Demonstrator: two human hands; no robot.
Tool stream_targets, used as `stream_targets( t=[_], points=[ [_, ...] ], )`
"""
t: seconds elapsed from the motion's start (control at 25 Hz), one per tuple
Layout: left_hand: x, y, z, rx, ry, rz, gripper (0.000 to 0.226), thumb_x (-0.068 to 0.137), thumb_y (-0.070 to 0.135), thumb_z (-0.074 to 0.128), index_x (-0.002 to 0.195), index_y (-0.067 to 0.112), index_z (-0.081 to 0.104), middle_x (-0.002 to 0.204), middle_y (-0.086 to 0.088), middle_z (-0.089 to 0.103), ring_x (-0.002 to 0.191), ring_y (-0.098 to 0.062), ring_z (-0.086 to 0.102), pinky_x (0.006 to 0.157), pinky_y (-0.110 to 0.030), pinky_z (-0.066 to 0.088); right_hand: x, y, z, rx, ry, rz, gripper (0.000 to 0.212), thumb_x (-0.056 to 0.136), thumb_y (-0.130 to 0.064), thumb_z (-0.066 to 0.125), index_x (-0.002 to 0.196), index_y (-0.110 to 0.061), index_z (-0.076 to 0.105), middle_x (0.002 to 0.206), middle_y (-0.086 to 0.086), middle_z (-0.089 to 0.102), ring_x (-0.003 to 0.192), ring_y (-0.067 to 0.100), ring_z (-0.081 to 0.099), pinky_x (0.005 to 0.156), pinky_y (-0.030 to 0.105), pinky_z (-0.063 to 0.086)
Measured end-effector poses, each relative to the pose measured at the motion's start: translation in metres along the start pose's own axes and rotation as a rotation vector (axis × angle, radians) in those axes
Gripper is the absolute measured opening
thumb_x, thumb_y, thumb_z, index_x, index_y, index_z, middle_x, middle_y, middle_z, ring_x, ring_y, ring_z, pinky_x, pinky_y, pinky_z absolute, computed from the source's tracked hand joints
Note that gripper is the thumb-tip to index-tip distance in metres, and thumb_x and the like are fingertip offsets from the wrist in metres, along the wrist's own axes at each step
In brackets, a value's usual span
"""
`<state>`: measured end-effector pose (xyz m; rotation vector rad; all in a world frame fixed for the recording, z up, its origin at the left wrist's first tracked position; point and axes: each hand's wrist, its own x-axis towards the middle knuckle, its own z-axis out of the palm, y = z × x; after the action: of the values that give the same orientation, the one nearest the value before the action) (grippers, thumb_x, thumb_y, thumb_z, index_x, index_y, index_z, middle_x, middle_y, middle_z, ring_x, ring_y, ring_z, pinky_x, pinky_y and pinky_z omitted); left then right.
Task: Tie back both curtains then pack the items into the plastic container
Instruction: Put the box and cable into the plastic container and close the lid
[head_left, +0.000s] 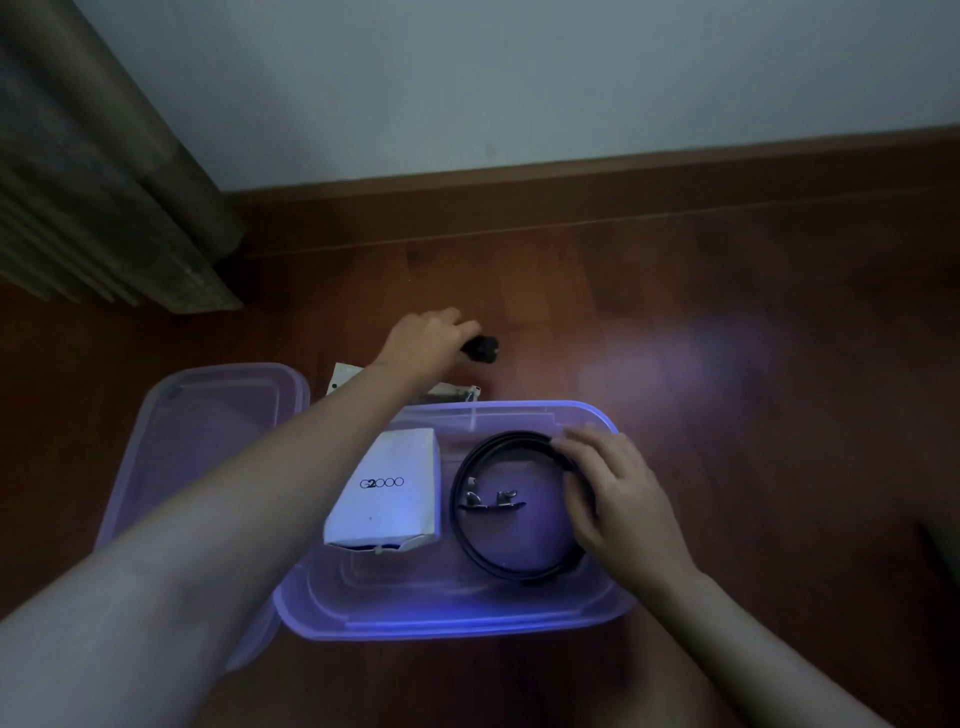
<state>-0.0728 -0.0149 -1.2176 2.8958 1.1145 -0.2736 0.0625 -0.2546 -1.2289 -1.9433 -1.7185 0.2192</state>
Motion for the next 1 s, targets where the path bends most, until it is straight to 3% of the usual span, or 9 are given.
stream_targets(
  t=[0.12,0.24,0.4,0.52,0.64,0.72,0.84,0.92,1.0],
  points=[
    [-0.019,0.006,-0.014,-0.271,0.251,0.064,0.039,0.087,0.039,0.059,0.121,0.020,0.057,0.109,-0.004,0.062,0.102,-0.024,0.052,0.081,-0.035,0.038,0.003,-0.011,0.012,-0.082,-0.350,-0.055,0.050,0.084,-0.032,0.037,0.126,-0.013,0.055,0.127,0.006,0.058,0.116,0.025,0.056,0.091,0.028,0.047],
    [-0.044,0.022,-0.035,-0.948,0.008,0.095,0.026,0.085,0.029,0.067,0.105,0.014,0.066,0.091,-0.009,0.068,0.080,-0.014,0.059,0.073,-0.026,0.043,-0.001,-0.021,0.025,-0.156,-0.724,0.016,0.070,0.092,-0.051,0.034,0.146,-0.007,0.025,0.147,0.013,0.037,0.135,0.028,0.034,0.111,0.033,0.026],
    [-0.047,0.047,-0.026,-0.523,-0.137,0.442,0.033,0.088,0.036,0.058,0.111,0.015,0.067,0.087,-0.004,0.060,0.080,-0.017,0.055,0.070,-0.025,0.037,-0.012,-0.030,0.022,-0.252,-0.676,-0.032,0.085,0.075,-0.070,0.005,0.128,-0.018,0.047,0.126,0.006,0.056,0.119,0.025,0.046,0.106,0.034,0.026],
    [-0.049,0.066,-0.010,-0.269,-0.232,0.554,0.034,0.089,0.038,0.054,0.114,0.017,0.066,0.097,-0.009,0.064,0.089,-0.026,0.059,0.077,-0.036,0.046,-0.019,-0.039,0.013,-0.216,-0.753,-0.102,0.088,0.074,-0.077,0.009,0.127,-0.022,0.052,0.124,0.003,0.059,0.117,0.023,0.051,0.103,0.032,0.034],
    [-0.055,0.085,0.003,-0.032,-0.258,0.587,0.031,0.089,0.034,0.053,0.116,0.023,0.064,0.107,-0.006,0.063,0.101,-0.028,0.059,0.070,-0.036,0.043,-0.027,-0.043,-0.003,-0.123,-0.333,-0.178,0.038,0.086,-0.055,0.045,0.075,-0.025,0.066,0.074,-0.009,0.065,0.071,0.015,0.063,0.056,0.024,0.046],
    [-0.060,0.094,0.010,0.121,-0.221,0.598,0.029,0.090,0.032,0.052,0.112,0.019,0.065,0.109,-0.006,0.064,0.106,-0.028,0.056,0.074,-0.037,0.043,-0.033,-0.034,-0.009,-0.065,-0.019,-0.180,0.035,0.089,-0.039,0.051,0.060,-0.021,0.056,0.062,-0.005,0.057,0.060,0.018,0.054,0.052,0.029,0.041],
    [-0.064,0.092,0.024,0.175,-0.176,0.639,0.023,0.091,0.022,0.047,0.103,0.017,0.066,0.104,-0.003,0.068,0.103,-0.025,0.056,0.075,-0.035,0.041,-0.032,-0.009,-0.012,-0.135,0.102,-0.065,0.027,0.090,-0.035,0.046,0.095,-0.015,0.064,0.104,0.002,0.067,0.095,0.022,0.058,0.089,0.036,0.041],
    [-0.065,0.081,0.032,0.190,-0.051,0.678,0.019,0.084,0.021,0.053,0.096,0.023,0.067,0.093,0.003,0.070,0.091,-0.019,0.062,0.066,-0.030,0.041,-0.030,0.003,-0.006,-0.237,-0.029,0.054,0.055,0.086,-0.046,0.044,0.129,-0.013,0.049,0.140,0.006,0.050,0.129,0.018,0.039,0.108,0.040,0.022],
    [-0.066,0.072,0.040,0.240,-0.007,0.712,0.022,0.080,0.023,0.057,0.100,0.027,0.066,0.096,0.007,0.070,0.090,-0.015,0.063,0.065,-0.029,0.040,-0.032,0.007,0.003,-0.302,-0.159,0.088,0.078,0.082,-0.058,0.041,0.142,-0.008,0.033,0.152,0.007,0.029,0.140,0.015,0.019,0.111,0.038,0.009]
  ],
)
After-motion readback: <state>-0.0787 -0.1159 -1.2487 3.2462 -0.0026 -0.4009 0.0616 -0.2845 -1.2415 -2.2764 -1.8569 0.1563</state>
